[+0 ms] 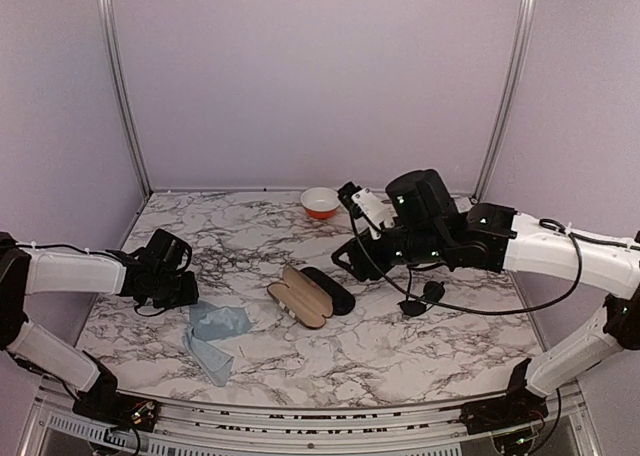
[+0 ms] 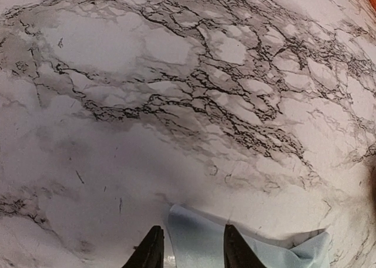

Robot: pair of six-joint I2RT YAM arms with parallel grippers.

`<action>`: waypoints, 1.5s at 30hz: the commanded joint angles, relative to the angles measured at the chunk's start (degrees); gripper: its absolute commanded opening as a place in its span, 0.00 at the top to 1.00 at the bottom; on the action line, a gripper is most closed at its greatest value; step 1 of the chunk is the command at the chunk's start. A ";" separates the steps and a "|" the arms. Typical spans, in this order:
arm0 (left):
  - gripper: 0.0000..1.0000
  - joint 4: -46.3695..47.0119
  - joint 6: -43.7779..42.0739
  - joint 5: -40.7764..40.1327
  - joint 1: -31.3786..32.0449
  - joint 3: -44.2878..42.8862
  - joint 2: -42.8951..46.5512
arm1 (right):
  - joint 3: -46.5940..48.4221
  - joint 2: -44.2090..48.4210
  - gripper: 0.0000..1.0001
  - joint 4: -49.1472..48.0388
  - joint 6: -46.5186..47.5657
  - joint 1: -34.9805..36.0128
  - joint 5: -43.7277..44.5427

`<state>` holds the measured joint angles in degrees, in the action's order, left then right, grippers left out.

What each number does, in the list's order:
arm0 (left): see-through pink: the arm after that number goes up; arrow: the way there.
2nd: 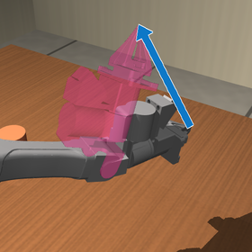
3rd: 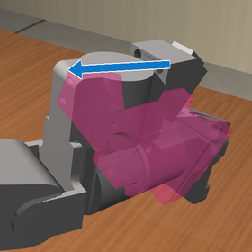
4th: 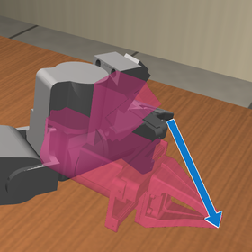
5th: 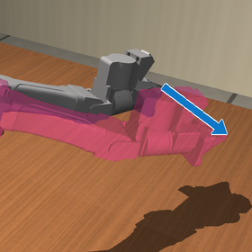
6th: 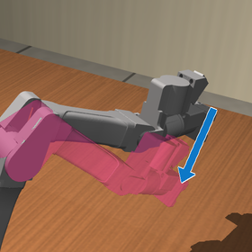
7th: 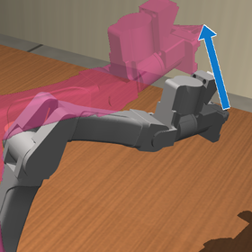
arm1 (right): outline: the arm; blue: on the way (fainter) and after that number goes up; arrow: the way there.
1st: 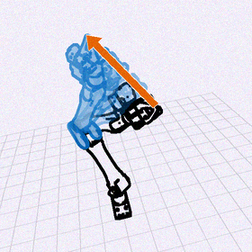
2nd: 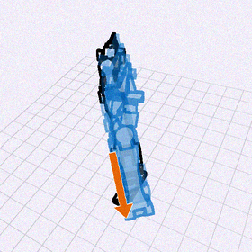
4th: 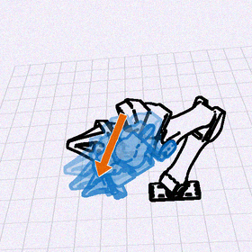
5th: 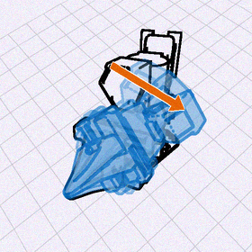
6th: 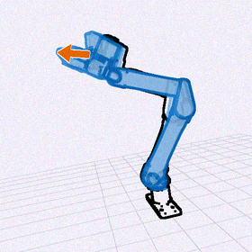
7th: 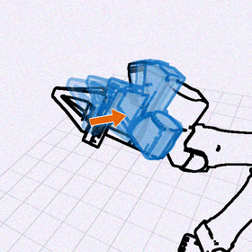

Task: Organize the sunglasses
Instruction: Place the sunglasses at the corner of the board, then move the glasses cleaning cloth to the corner of the board.

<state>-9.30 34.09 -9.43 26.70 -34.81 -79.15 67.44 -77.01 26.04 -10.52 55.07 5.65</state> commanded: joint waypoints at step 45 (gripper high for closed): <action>0.61 2.25 4.25 -2.09 -7.16 10.21 21.15 | 41.69 -62.30 0.92 5.54 3.78 13.22 -4.57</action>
<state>-7.94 38.39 -13.10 19.81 -25.19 -58.98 111.09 -137.95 31.29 -5.96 68.25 2.66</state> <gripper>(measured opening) 0.393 0.113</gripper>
